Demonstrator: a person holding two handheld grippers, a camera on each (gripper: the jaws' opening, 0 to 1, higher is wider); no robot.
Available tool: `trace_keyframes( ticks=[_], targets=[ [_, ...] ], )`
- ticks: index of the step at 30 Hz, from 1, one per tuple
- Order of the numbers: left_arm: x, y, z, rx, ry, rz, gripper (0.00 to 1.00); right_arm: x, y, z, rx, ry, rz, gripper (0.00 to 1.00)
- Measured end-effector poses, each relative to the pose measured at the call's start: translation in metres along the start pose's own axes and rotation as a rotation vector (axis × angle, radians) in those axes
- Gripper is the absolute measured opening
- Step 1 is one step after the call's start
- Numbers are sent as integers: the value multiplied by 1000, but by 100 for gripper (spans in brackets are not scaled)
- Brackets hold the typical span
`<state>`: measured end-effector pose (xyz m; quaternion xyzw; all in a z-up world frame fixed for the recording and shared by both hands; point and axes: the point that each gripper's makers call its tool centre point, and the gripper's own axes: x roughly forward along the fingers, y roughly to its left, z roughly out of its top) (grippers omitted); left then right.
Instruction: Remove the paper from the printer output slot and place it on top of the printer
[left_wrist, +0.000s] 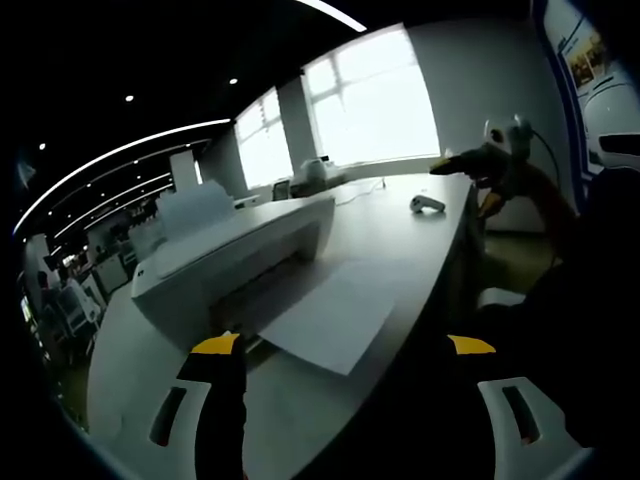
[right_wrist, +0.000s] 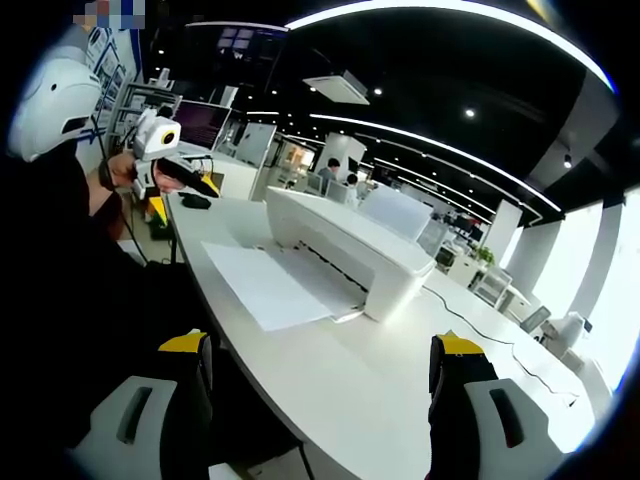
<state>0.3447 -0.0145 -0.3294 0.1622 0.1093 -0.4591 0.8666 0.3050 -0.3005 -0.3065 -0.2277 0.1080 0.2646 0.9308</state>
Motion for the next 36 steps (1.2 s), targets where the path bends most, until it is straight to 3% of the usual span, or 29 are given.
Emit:
trace_keyframes(
  ticks=[36],
  targets=[
    [4,-1,-6,-11,11,-10,83,0,-1,-2,-2,5,-3,84]
  ],
)
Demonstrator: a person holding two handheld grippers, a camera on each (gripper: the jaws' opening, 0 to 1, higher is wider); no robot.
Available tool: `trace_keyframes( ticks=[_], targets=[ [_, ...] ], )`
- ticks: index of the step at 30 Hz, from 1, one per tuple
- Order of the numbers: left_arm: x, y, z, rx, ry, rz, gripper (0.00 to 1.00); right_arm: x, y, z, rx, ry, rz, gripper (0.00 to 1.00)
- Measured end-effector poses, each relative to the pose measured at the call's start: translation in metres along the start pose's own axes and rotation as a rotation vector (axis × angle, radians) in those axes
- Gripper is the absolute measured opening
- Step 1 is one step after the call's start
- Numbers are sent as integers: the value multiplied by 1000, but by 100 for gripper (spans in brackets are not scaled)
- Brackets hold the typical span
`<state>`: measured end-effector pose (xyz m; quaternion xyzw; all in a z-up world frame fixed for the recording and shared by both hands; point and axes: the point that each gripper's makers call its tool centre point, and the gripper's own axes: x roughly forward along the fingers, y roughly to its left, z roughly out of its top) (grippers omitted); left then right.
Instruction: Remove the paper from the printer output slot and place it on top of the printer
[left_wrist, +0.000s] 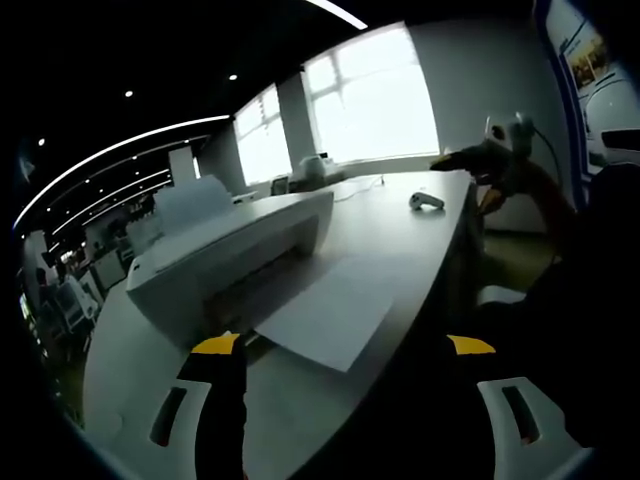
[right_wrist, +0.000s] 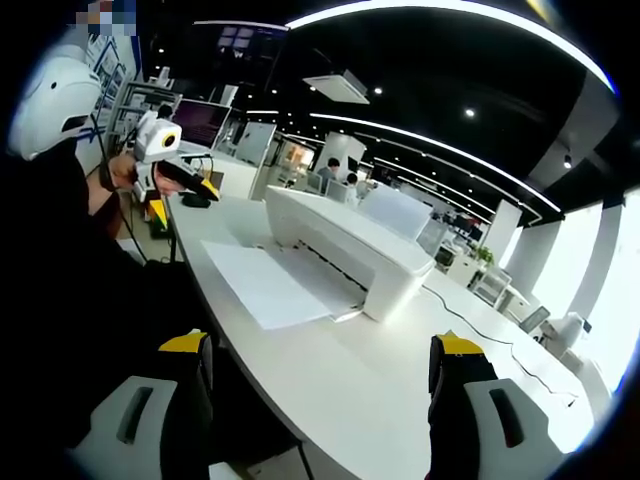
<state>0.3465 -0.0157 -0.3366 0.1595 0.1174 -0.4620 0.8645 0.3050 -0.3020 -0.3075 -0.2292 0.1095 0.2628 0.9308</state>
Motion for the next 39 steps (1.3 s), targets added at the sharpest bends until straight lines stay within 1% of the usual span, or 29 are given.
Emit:
trace_keyframes(
  ticks=[39],
  targets=[
    [4,-3,-3,-6,4,-14,83,0,-1,2,-3,-2,-3,84]
  ],
)
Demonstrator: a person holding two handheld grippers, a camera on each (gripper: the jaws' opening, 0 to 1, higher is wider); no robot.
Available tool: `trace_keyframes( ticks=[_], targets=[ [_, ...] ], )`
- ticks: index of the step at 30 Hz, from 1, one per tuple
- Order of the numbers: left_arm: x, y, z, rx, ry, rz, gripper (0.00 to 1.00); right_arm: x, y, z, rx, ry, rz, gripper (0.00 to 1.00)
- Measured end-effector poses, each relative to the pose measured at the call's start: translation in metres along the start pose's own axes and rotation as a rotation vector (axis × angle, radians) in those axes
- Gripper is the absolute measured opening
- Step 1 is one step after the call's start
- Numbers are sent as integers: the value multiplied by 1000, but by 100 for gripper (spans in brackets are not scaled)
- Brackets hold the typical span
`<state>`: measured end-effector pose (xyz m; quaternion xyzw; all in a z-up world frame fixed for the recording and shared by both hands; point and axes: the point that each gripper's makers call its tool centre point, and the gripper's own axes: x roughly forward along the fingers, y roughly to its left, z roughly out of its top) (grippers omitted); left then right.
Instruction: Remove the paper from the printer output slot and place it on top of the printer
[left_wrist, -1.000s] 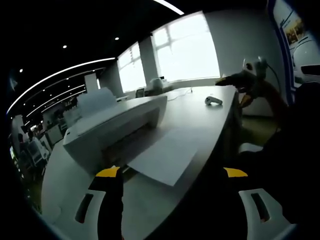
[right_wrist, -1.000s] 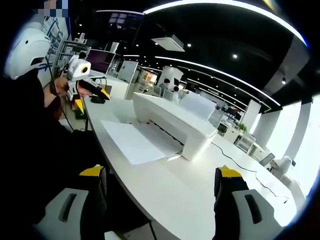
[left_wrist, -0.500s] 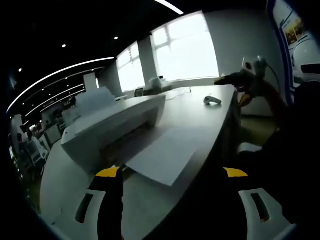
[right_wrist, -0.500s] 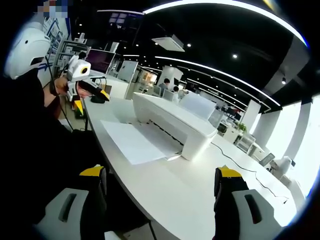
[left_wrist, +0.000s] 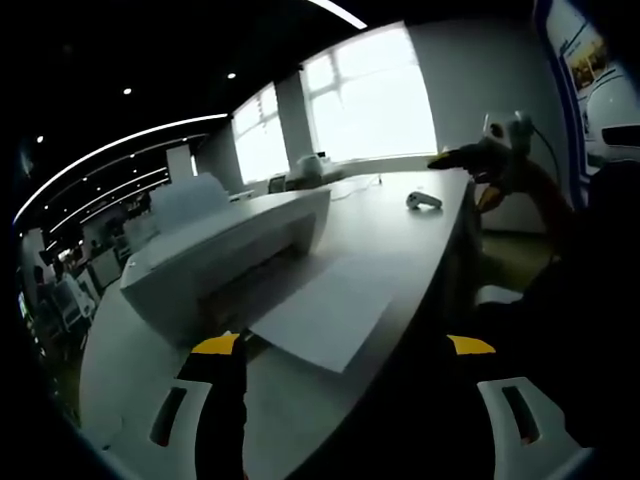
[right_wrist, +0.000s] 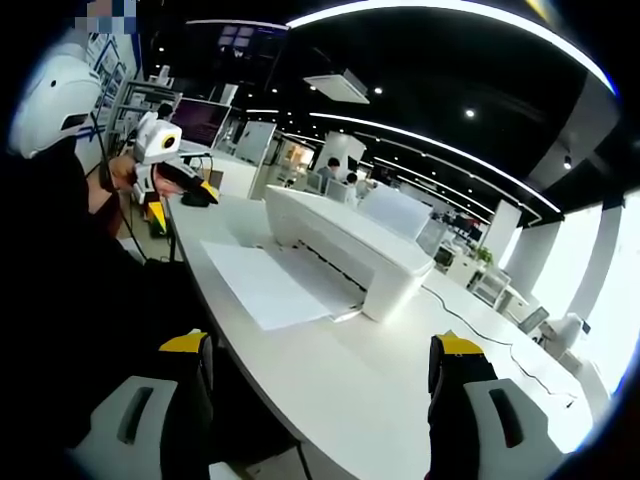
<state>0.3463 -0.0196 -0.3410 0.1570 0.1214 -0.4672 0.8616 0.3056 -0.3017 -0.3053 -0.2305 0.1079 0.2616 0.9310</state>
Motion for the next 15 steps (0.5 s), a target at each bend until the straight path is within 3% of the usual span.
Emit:
trace_keyframes(
  ticks=[15],
  targets=[
    [0,0,1,0,-3,3,83,0,1,-1,1,2,2,84]
  ],
)
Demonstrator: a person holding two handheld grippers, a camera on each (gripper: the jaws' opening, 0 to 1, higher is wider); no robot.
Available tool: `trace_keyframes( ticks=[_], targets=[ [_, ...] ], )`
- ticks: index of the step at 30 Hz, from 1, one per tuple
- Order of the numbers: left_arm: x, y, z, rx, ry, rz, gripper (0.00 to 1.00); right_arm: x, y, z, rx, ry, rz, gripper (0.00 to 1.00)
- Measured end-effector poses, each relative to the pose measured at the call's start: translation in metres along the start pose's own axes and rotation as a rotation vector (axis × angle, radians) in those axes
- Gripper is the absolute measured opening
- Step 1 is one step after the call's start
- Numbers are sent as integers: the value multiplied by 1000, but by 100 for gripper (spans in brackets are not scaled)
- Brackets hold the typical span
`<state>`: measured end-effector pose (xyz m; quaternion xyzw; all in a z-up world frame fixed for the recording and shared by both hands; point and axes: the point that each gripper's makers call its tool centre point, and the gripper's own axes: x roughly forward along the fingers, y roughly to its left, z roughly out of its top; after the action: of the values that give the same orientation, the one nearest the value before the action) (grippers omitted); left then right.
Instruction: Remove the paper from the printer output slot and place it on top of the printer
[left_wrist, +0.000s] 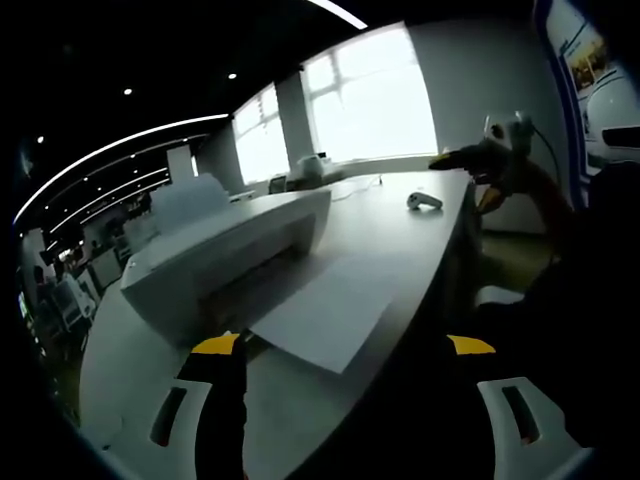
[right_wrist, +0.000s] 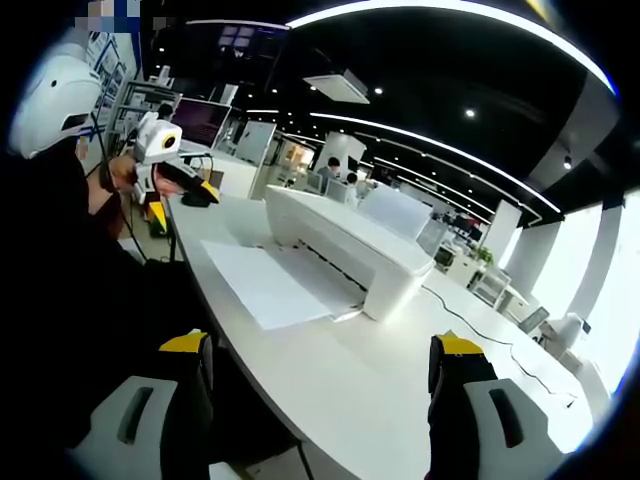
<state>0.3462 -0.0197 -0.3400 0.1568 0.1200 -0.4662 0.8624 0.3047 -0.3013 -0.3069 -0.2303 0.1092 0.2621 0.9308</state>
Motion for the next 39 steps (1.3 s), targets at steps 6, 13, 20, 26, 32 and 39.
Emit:
trace_keyframes(
  ticks=[6,13,20,26,32,39],
  targets=[
    [0,0,0,0,0,-1,83,0,0,-1,0,1,-1,84],
    [1,-1,0,0,-1,-4,83,0,0,-1,1,2,-1,84],
    [2,-2,1,-3,-11,-3,82,0,1,0,3,-3,3,84],
    [3,-3,0,-3,-4,-9,82,-1,1,1,-4,1,2,84],
    [5,-4,-3,-5,3,-15,82,-2,0,0,-4,0,-2,84],
    [5,-4,-2,-7,-3,-10,82,-2,-1,0,-4,0,-2,84]
  ],
)
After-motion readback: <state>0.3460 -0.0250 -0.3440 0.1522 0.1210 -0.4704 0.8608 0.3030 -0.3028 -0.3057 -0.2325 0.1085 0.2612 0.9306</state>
